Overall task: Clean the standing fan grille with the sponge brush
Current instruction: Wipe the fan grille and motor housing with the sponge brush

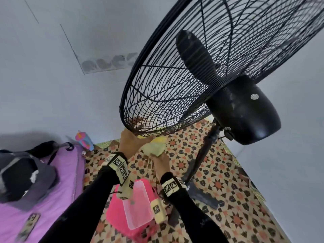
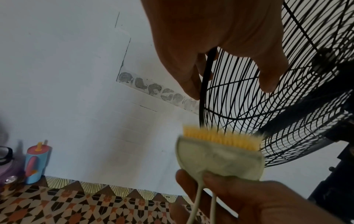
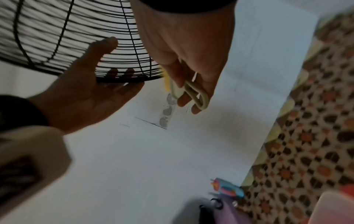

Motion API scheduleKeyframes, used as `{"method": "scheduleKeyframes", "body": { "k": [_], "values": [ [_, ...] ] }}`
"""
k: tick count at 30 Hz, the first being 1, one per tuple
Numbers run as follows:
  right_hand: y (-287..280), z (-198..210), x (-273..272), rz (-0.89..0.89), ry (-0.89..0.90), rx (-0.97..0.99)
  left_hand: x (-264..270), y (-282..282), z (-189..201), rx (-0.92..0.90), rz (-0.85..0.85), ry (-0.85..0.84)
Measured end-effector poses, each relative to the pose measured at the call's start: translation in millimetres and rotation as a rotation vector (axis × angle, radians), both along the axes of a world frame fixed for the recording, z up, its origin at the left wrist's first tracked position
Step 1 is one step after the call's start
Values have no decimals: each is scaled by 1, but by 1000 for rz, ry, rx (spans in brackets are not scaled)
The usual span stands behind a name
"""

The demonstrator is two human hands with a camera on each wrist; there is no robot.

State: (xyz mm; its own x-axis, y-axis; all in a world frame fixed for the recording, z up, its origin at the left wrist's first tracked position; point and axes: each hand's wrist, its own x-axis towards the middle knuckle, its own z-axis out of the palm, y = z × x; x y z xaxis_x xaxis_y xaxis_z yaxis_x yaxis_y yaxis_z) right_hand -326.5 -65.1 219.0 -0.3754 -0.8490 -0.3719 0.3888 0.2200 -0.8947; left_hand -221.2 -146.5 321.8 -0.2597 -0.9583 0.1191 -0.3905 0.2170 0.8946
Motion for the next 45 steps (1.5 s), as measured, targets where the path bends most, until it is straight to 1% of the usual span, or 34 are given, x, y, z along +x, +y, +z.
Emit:
{"method": "scheduleKeyframes", "body": {
  "k": [2,3,4,5,6,7,11,12,13,14,15,18,20,22,24,25,26,27,29,30,32,33,36,38,39,41,43,44,45],
  "values": [
    [-10,8,-18,-176,-107,65,-1,2,0,-7,1,-4],
    [-15,17,-28,-232,-133,95,-2,3,0,-10,-2,-7],
    [-21,21,-34,-257,-123,101,-2,4,-2,-12,0,-6],
    [-23,35,-38,-258,-76,124,-2,5,-3,-11,6,-6],
    [-24,38,-39,-213,-20,140,-2,5,-4,-8,7,-6],
    [-23,43,-34,-165,88,176,-1,4,-3,-12,4,-7],
    [16,54,-4,59,465,95,1,-4,-4,-40,5,-3],
    [24,52,-6,84,503,69,1,-4,-4,-40,4,19],
    [30,54,-10,82,489,46,1,-4,-4,-41,3,38],
    [30,54,-18,73,454,69,2,-3,-5,-39,0,45],
    [27,56,-29,30,407,105,2,-1,-4,-39,-3,43],
    [5,56,-66,-168,398,232,1,2,-6,-44,-2,32],
    [-3,59,-78,-187,537,271,0,3,-7,-50,7,35],
    [4,63,-70,-96,657,240,0,3,-8,-51,2,33],
    [25,66,-53,16,642,107,0,0,-7,-43,-13,20],
    [34,63,-50,49,620,76,1,0,-5,-34,-17,17],
    [40,65,-52,44,589,67,1,-1,-4,-25,-22,25],
    [41,67,-59,16,576,79,1,-1,-4,-13,-25,35],
    [34,69,-80,-113,549,113,-1,1,-4,12,-22,64],
    [29,72,-90,-187,491,133,-2,2,-3,25,-24,84],
    [18,77,-99,-254,455,170,-4,7,-2,67,-14,135],
    [14,79,-96,-254,476,183,-5,9,-1,83,-4,161],
    [13,77,-74,-185,514,100,-9,12,1,130,30,231],
    [27,74,-58,-119,467,56,-13,14,6,171,29,296],
    [35,73,-57,-114,445,47,-14,14,8,180,25,316],
    [41,80,-64,-193,402,34,-15,12,9,178,20,327],
    [32,87,-77,-320,336,73,-16,12,9,171,21,313],
    [26,93,-81,-359,288,80,-17,13,9,165,32,301],
    [20,96,-81,-357,271,91,-18,14,10,161,50,290]
  ]
}}
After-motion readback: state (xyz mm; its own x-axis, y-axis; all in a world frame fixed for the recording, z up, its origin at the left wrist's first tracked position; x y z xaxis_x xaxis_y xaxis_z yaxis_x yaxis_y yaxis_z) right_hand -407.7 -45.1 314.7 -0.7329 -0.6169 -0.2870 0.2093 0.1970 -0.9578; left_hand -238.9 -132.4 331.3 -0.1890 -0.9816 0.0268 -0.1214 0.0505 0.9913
